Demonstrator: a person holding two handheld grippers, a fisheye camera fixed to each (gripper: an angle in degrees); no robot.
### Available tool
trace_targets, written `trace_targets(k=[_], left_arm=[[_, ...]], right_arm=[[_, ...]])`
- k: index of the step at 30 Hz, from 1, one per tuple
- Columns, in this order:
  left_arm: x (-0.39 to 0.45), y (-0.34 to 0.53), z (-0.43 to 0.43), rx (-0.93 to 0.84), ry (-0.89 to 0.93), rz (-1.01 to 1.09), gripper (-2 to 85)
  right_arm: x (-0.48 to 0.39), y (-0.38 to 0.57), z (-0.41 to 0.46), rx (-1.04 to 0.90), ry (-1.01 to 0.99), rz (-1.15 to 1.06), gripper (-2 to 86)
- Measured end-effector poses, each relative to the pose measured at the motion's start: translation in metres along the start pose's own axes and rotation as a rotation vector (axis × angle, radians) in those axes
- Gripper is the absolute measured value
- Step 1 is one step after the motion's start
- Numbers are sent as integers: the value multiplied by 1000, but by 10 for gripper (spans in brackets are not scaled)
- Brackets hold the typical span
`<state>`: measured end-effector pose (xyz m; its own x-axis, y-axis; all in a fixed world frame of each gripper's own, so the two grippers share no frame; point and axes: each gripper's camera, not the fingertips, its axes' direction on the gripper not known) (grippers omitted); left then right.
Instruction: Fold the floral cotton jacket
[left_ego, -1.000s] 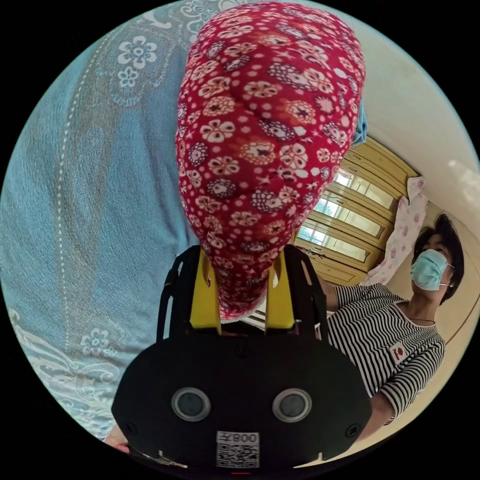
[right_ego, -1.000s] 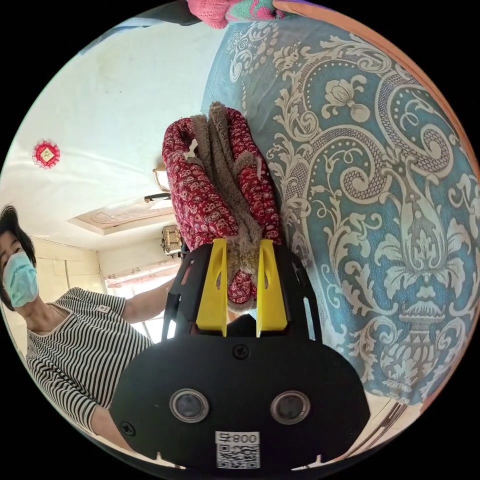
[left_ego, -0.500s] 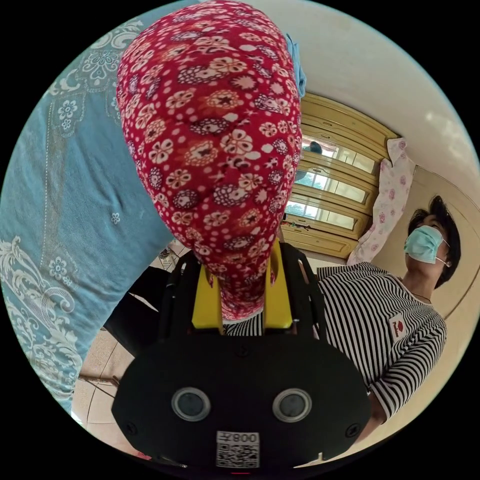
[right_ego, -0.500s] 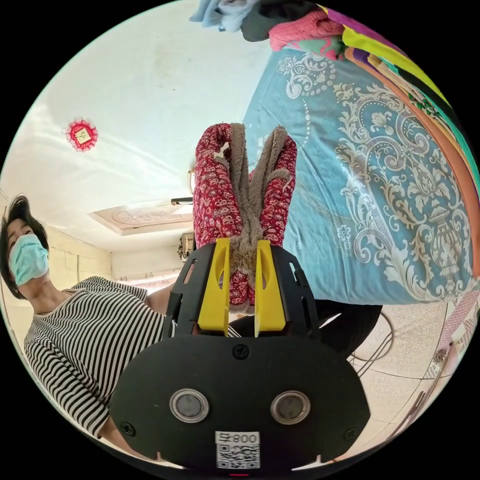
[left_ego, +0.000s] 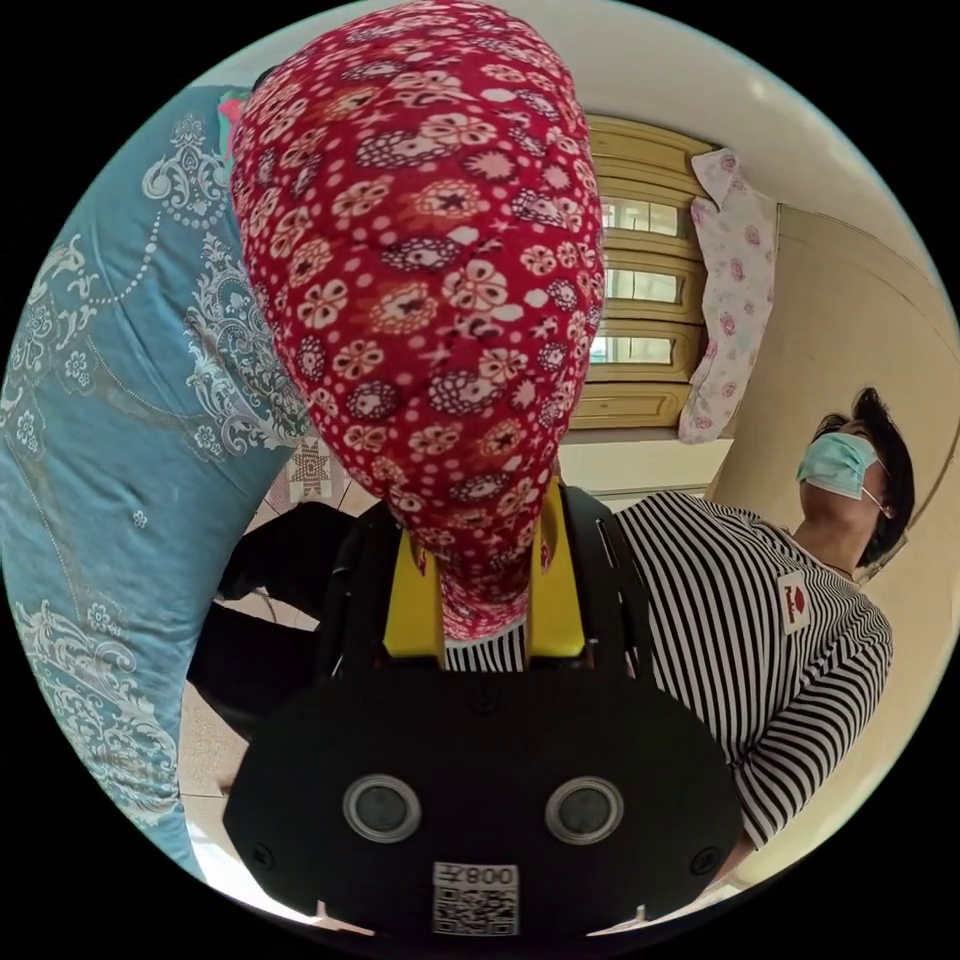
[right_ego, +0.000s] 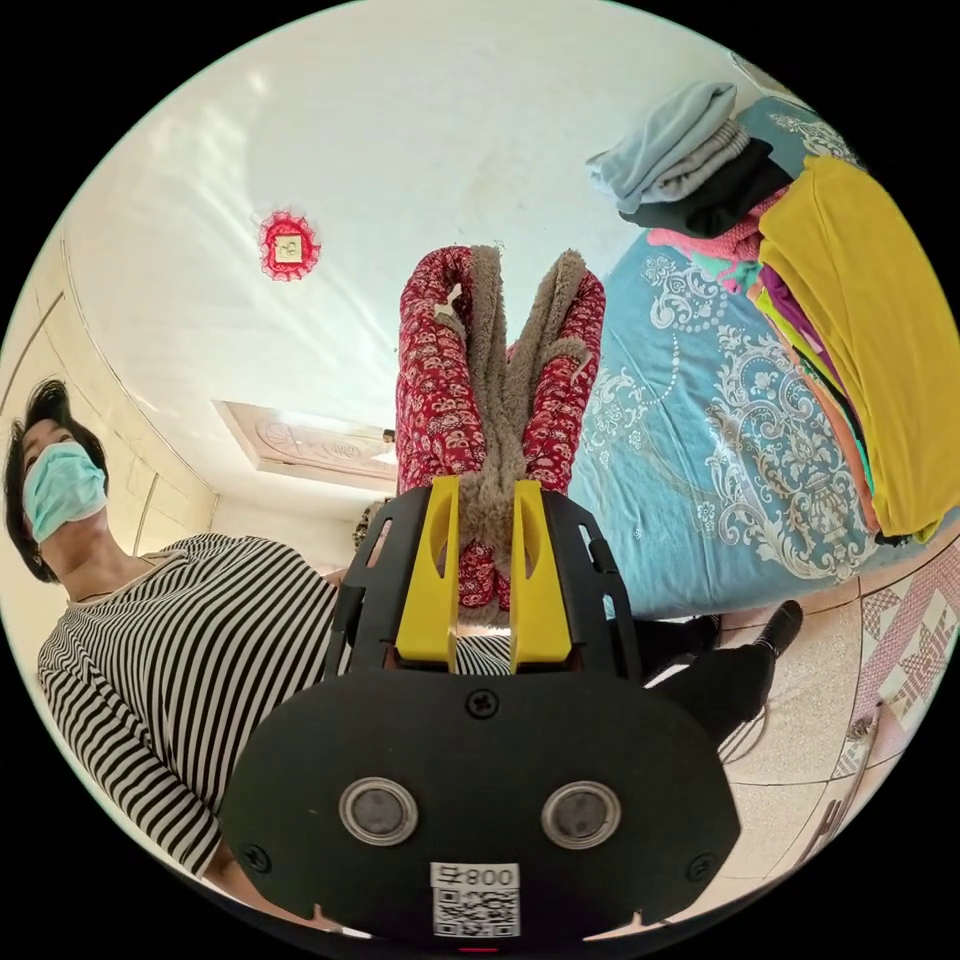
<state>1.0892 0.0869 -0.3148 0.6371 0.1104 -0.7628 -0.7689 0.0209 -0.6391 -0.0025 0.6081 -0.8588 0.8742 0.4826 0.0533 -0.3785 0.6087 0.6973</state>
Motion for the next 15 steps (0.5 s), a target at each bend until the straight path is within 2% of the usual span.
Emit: trace_targets(k=[8,15], left_arm=[[80,-75,76,-30,-45,71,147],[149,-167,187,29,-100,119,149]], right_arm=[[2,-5,-148,70,-22,-62,82],[28,-49,-319,45,-30,-154,82]])
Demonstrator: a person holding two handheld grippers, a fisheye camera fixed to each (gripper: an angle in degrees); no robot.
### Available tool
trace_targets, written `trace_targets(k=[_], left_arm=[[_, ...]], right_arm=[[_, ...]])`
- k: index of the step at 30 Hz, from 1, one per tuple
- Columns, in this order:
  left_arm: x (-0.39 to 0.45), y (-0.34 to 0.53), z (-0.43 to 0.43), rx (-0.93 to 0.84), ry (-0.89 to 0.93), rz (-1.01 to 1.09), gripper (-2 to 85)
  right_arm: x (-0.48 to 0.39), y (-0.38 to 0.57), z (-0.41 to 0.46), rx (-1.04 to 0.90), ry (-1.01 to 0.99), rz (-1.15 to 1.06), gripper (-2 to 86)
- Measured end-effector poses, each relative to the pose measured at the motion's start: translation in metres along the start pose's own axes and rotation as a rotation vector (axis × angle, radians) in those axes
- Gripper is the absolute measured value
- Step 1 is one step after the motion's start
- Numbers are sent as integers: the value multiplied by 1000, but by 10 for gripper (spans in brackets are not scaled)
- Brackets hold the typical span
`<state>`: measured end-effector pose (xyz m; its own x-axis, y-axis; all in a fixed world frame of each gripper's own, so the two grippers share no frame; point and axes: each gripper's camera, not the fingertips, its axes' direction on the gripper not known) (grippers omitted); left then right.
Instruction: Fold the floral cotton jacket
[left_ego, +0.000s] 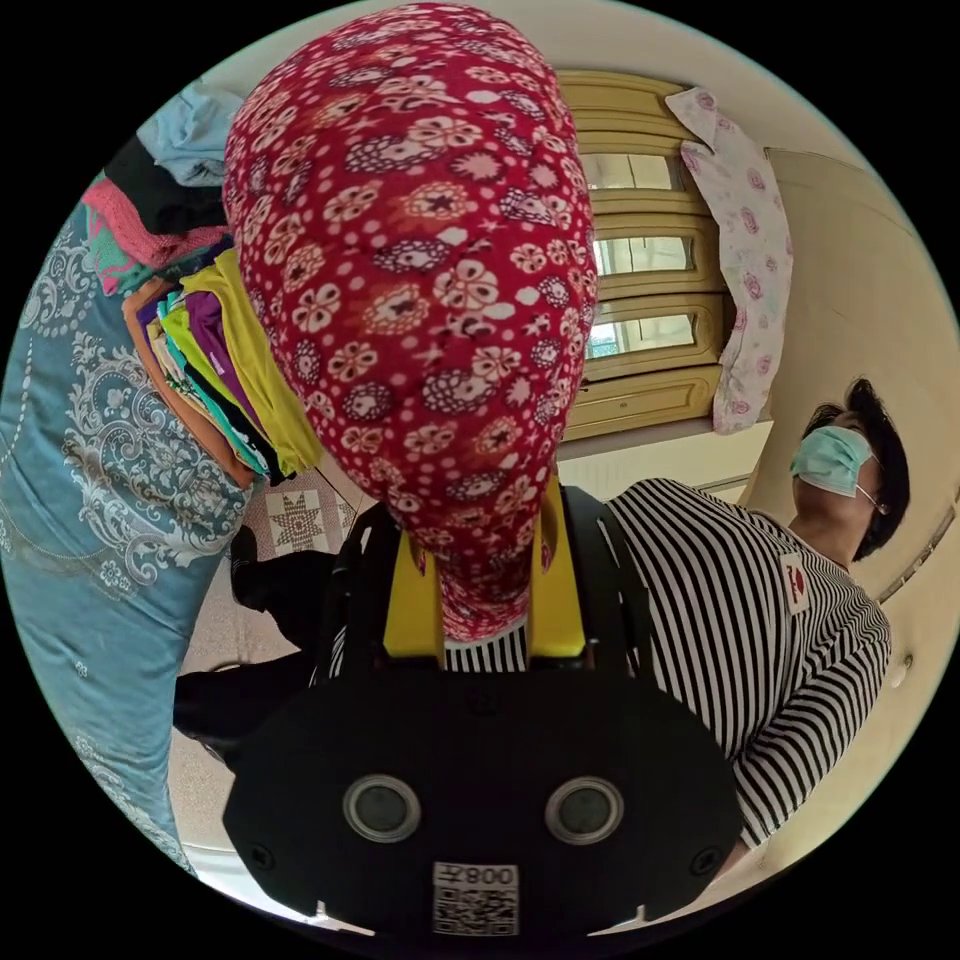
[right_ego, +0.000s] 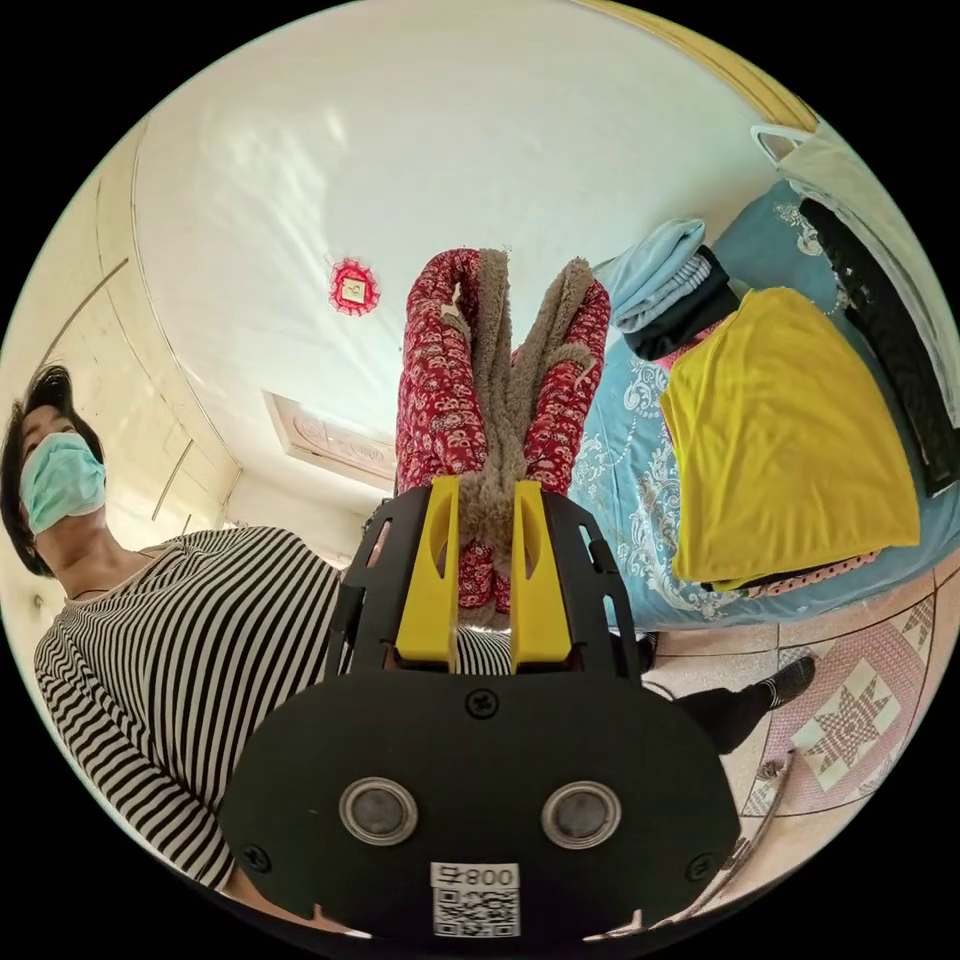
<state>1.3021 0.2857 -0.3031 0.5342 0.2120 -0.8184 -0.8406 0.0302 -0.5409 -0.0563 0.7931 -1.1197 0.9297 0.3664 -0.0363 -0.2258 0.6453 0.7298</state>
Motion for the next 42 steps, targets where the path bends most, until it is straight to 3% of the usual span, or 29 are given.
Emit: trace_targets(k=[10,29,42], left_arm=[[77,-126,80,42,-61,34,151],[108,-359,134,45,29,110,155],[113,-612,181,153,-81,106,157]], right_arm=[[26,-75,-143,13,-20,-58,82],[69,-268,-245,25,145,-95,81],[191,-556,-296,-112,144,-229,82]])
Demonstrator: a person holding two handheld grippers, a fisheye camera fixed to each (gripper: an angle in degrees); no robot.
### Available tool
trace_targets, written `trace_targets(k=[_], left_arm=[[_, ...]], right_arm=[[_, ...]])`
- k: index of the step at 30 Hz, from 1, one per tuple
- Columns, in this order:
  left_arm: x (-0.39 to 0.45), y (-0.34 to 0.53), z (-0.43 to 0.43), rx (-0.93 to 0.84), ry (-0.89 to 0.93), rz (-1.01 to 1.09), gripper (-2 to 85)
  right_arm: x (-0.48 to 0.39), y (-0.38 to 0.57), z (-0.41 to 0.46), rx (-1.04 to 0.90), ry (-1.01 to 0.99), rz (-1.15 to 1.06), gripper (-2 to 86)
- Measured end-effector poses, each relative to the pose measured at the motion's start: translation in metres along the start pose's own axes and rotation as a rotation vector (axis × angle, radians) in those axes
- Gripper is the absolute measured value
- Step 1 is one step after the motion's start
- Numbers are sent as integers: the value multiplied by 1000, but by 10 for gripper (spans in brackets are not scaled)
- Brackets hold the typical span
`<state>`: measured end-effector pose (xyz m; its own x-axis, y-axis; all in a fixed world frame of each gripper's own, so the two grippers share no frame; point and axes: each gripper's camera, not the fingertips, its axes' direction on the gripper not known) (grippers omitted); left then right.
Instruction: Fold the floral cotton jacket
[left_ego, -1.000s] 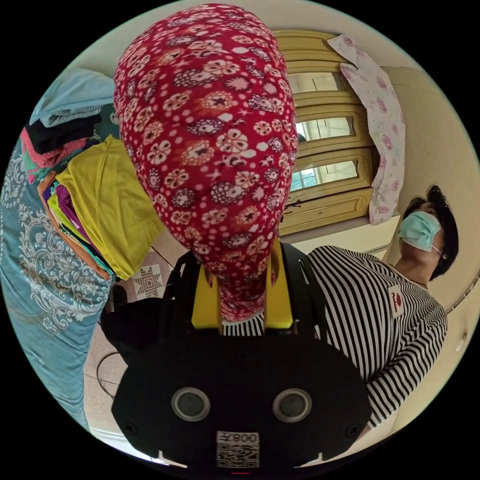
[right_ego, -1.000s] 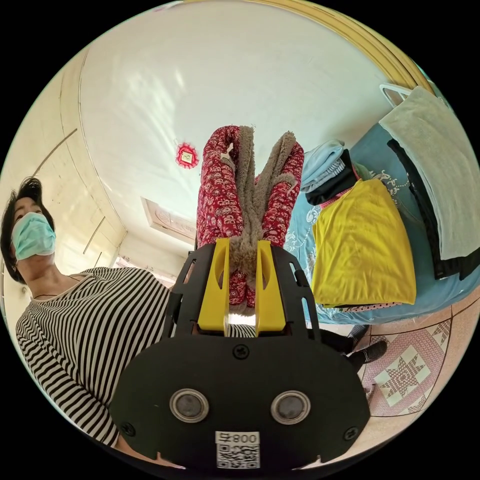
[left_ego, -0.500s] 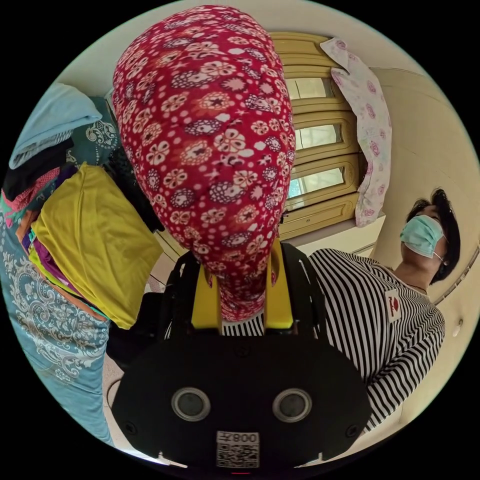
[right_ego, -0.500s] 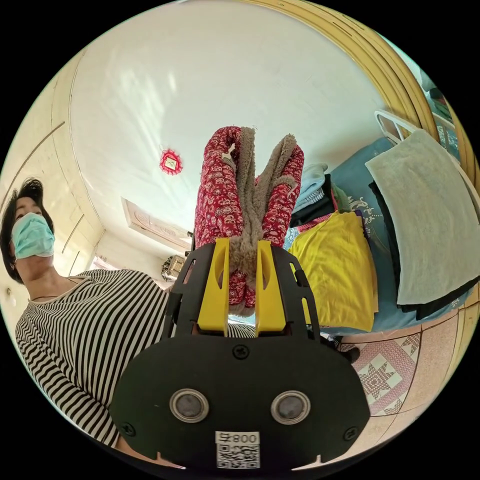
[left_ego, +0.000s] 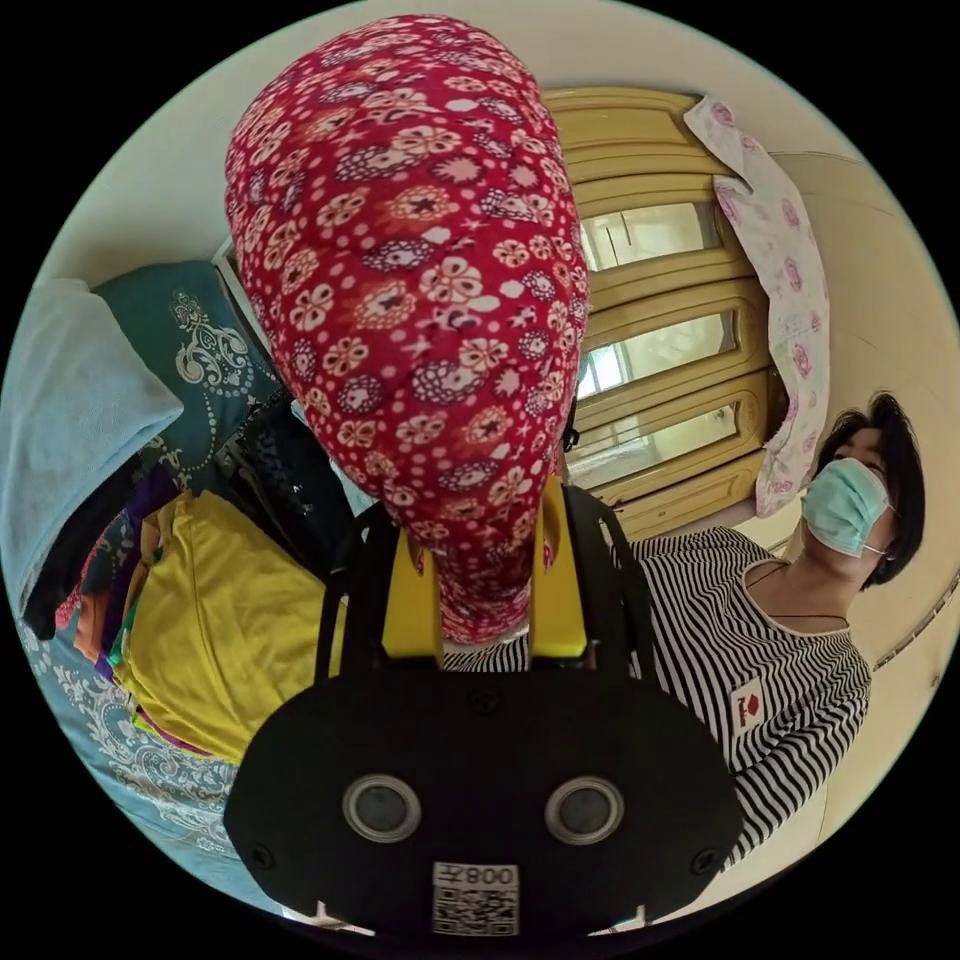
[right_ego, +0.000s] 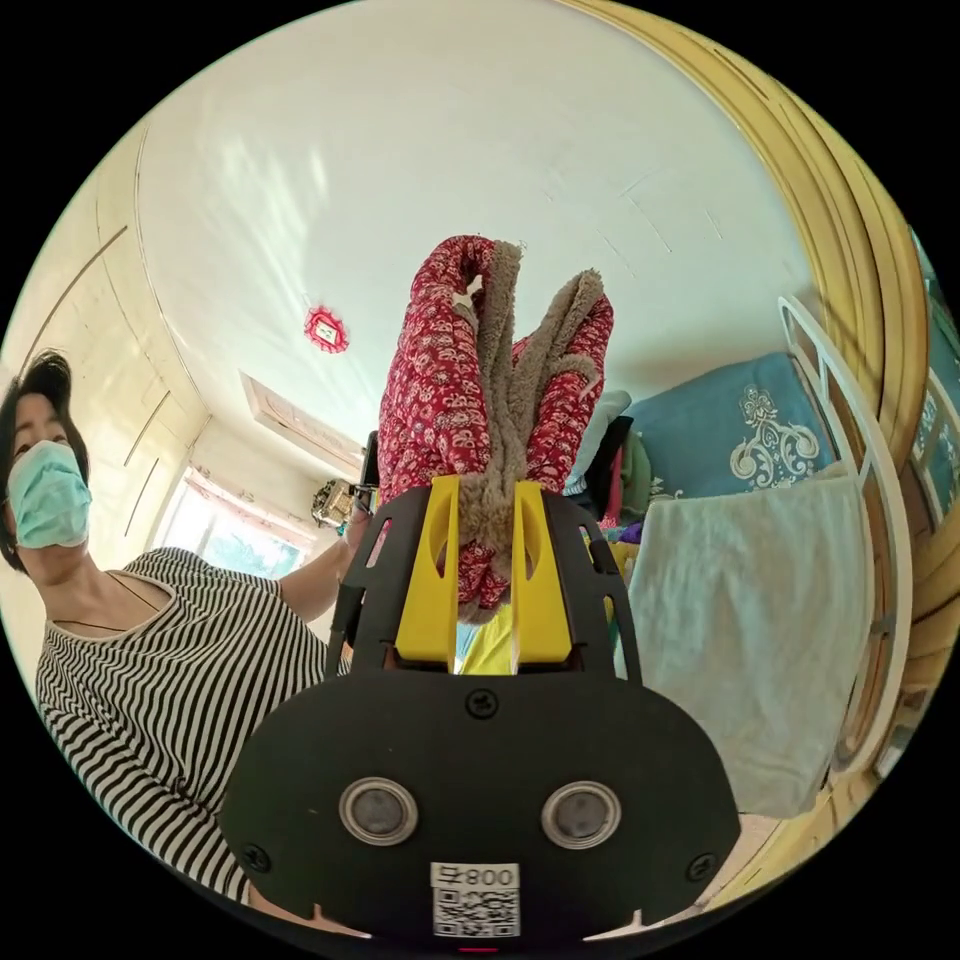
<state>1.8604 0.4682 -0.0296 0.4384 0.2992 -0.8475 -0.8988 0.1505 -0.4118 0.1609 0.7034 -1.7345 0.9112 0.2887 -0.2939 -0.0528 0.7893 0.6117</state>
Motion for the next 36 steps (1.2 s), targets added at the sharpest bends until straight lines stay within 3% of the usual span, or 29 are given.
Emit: trace_targets(k=[13,26,33,34,36], left_arm=[[-98,-228,93,66,-74,-102,153],[-189,-326,180,147,18,-195,163],[-281,-311,241,-8,-322,-610,162],[-283,-311,250,-65,-410,-615,158],[-280,-312,255,-56,-420,-586,155]], right_arm=[[225,-234,39,-137,124,20,80],[358,-366,119,-191,277,94,86],[425,-378,217,-360,578,168,21],[421,-383,231,-359,579,125,14],[412,-392,256,-383,531,35,8]])
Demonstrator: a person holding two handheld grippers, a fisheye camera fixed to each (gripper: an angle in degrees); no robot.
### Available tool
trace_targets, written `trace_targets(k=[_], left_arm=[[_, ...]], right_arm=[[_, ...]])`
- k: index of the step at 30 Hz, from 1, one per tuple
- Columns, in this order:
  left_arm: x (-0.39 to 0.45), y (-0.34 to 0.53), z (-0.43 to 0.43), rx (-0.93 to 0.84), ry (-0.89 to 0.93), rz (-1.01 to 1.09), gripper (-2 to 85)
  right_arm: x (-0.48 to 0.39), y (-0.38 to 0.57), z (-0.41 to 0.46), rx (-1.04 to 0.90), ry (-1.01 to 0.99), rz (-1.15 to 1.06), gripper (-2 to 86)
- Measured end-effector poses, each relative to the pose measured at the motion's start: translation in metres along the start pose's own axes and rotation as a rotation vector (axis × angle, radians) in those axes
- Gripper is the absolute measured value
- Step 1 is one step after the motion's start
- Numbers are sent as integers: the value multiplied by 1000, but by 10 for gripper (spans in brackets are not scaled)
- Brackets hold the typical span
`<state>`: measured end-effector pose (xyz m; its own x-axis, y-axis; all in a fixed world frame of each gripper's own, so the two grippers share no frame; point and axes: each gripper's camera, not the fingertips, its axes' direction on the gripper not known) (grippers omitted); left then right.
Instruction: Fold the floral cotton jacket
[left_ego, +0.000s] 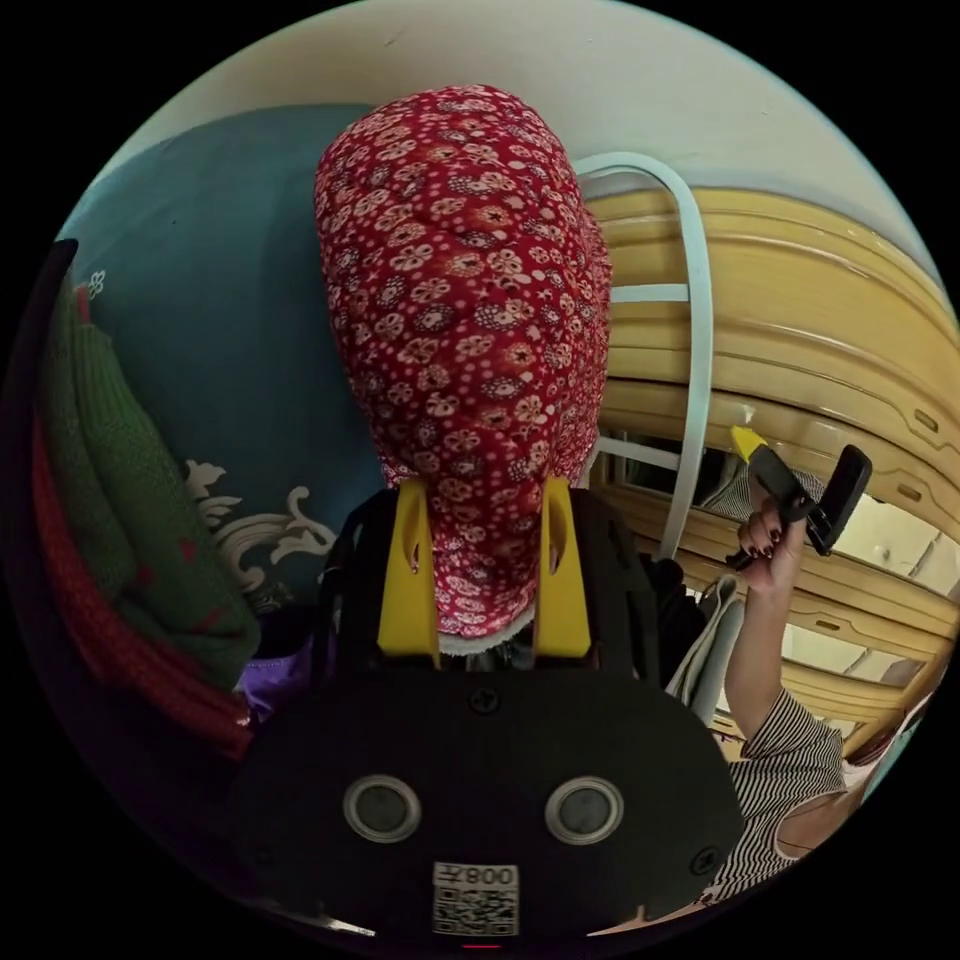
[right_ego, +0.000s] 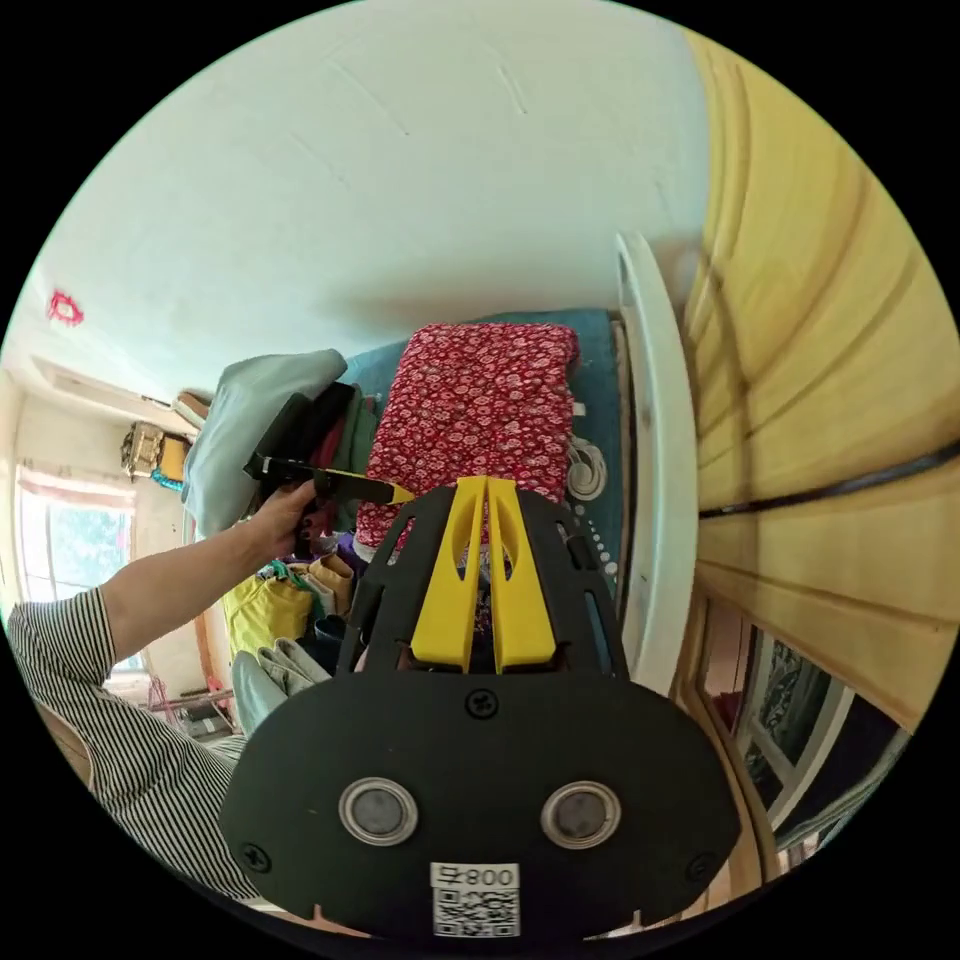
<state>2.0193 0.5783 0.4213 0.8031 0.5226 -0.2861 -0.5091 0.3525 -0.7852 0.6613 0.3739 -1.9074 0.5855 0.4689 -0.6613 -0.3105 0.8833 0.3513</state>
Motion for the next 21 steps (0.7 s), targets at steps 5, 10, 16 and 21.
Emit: trace_targets(k=[5,10,16,21], left_arm=[[10,15,0,51,-81,-2,152],[38,40,-5,119,-225,34,149],[73,85,-13,229,-375,102,123],[80,119,-14,216,-434,163,99]], right_arm=[[-36,-61,67,-172,25,-156,2],[-44,-121,136,-320,31,-177,1],[-32,-154,216,-414,137,-124,1],[-28,-169,243,-408,133,-131,1]])
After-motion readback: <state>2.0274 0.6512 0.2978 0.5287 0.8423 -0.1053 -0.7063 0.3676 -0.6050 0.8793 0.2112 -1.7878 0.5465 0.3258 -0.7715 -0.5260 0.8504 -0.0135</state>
